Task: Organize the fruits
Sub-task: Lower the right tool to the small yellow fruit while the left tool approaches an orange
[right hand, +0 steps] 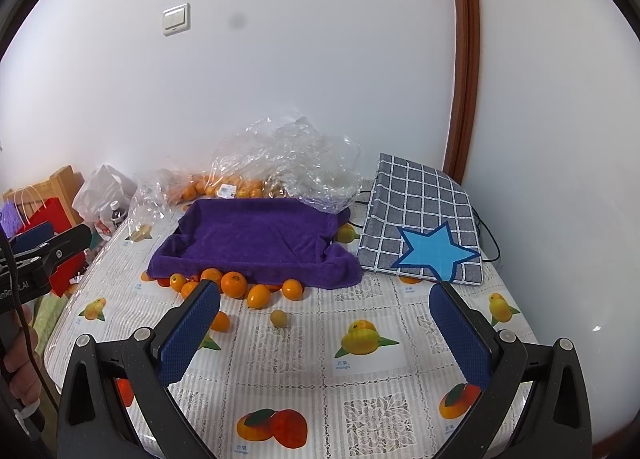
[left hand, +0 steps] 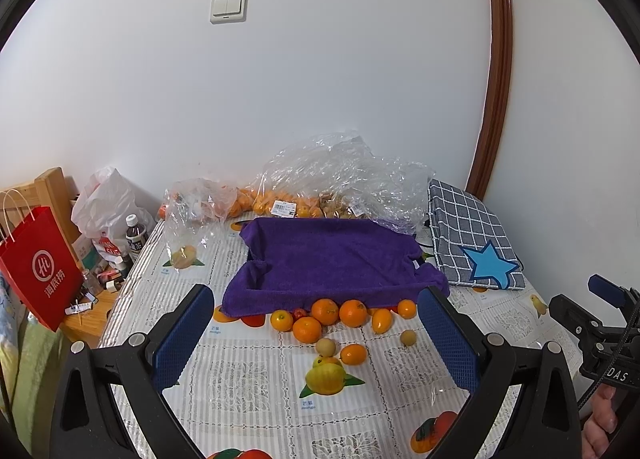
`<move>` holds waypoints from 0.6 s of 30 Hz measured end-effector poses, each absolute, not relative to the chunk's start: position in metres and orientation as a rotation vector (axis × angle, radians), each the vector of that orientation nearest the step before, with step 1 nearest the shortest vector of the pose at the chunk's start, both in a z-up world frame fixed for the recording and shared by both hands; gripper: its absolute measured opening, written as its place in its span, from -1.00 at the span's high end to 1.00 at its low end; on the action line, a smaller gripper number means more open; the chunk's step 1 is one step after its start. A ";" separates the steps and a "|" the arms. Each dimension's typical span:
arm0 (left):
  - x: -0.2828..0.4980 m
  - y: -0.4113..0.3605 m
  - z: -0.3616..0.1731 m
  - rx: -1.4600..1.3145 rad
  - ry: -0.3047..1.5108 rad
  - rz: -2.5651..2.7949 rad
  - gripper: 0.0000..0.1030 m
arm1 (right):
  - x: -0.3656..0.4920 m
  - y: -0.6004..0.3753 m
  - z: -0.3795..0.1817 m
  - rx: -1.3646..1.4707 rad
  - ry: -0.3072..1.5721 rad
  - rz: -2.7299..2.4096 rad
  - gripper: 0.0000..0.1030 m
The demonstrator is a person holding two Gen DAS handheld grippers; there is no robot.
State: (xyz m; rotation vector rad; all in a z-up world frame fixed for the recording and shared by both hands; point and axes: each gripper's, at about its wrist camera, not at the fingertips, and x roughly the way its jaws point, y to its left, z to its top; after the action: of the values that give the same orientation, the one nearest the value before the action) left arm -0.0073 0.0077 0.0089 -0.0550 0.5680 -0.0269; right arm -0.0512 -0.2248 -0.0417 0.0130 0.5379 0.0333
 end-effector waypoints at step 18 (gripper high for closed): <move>0.041 0.050 -0.063 -0.085 0.725 0.036 -0.96 | 0.005 -0.208 -0.107 -0.022 0.655 0.121 -0.95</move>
State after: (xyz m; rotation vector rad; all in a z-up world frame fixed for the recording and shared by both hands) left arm 0.0409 0.0495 -0.0633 -0.0846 0.7248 0.0358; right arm 0.0052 -0.2076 -0.1073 -0.0224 0.6553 0.1213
